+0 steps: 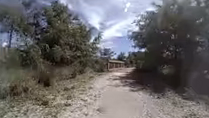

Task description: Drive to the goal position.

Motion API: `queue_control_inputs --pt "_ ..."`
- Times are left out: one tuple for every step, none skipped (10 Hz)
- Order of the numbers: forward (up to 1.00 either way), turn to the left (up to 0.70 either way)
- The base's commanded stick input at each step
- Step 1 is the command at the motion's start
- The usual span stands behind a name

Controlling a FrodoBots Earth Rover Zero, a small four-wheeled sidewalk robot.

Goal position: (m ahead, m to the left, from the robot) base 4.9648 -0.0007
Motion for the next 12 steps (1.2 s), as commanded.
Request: queue_control_inputs --pt "0.70 0.00" --pt "0.70 0.00" --pt "0.70 0.00" --pt "0.70 0.00" --pt "0.70 0.00" --pt "0.70 0.00" --pt "0.70 0.00" --pt "0.70 0.00" --pt "0.70 0.00" --pt "0.70 0.00" --pt "0.70 0.00" --pt "0.70 0.00"
